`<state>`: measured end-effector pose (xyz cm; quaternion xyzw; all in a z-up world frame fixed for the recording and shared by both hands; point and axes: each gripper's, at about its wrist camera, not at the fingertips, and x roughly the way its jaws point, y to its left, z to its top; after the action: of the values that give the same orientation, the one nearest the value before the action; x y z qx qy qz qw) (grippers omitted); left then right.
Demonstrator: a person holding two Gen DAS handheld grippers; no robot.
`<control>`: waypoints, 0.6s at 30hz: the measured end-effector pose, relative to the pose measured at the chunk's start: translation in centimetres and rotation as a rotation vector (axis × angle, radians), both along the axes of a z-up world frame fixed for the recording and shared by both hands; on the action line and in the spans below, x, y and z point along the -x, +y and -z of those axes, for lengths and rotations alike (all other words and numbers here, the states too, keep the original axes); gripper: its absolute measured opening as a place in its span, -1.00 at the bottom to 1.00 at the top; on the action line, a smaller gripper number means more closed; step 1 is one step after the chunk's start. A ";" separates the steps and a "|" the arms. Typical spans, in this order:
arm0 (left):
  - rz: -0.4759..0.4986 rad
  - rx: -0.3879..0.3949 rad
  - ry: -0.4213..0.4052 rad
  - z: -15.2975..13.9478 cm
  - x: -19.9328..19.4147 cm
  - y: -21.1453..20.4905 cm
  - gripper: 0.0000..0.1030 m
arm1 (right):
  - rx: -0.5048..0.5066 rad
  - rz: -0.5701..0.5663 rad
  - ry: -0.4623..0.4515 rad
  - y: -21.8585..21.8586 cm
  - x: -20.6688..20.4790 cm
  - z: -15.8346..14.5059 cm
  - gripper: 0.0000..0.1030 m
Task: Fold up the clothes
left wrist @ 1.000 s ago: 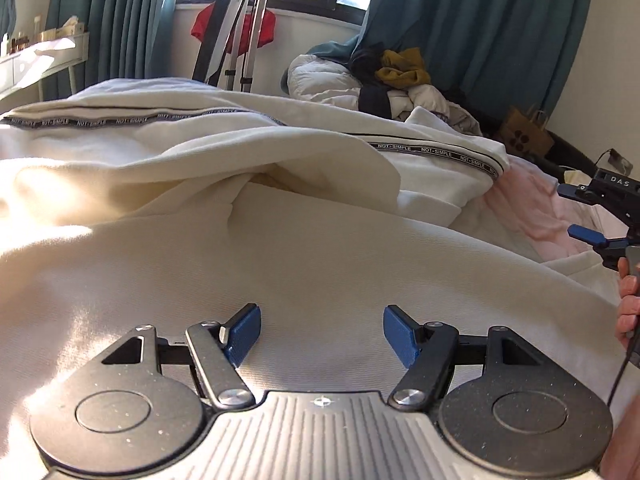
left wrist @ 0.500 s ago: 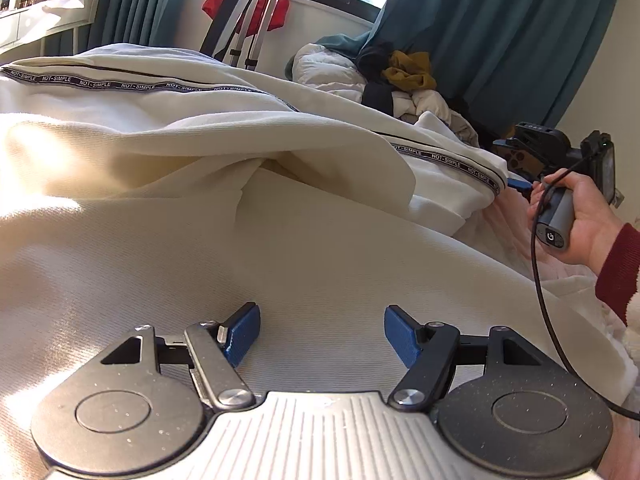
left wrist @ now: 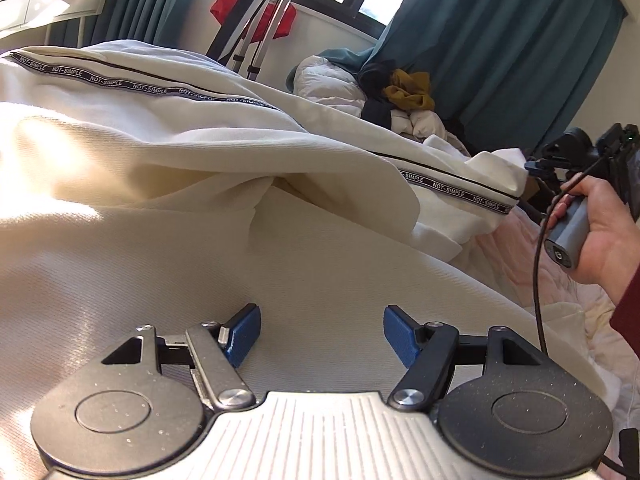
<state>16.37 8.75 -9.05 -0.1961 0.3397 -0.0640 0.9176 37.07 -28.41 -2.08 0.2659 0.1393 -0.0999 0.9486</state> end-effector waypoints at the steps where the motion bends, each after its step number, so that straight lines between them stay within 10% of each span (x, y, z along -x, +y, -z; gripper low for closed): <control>1: -0.007 0.007 0.000 -0.2 0.2 0.2 0.36 | 0.003 0.003 -0.021 0.0 1.0 -0.8 -0.92; 10: -0.001 -0.002 -0.047 -1.2 1.1 -0.1 0.36 | 0.068 0.020 -0.317 1.8 11.4 -7.9 -0.93; 18: 0.015 0.015 -0.037 -0.6 0.9 0.0 0.36 | 0.203 0.112 -0.216 1.0 0.5 -6.5 -0.94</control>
<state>15.48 8.72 -8.48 -0.1992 0.3238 -0.0769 0.9217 36.58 -27.43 4.44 0.1851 0.0107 -0.1371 0.9731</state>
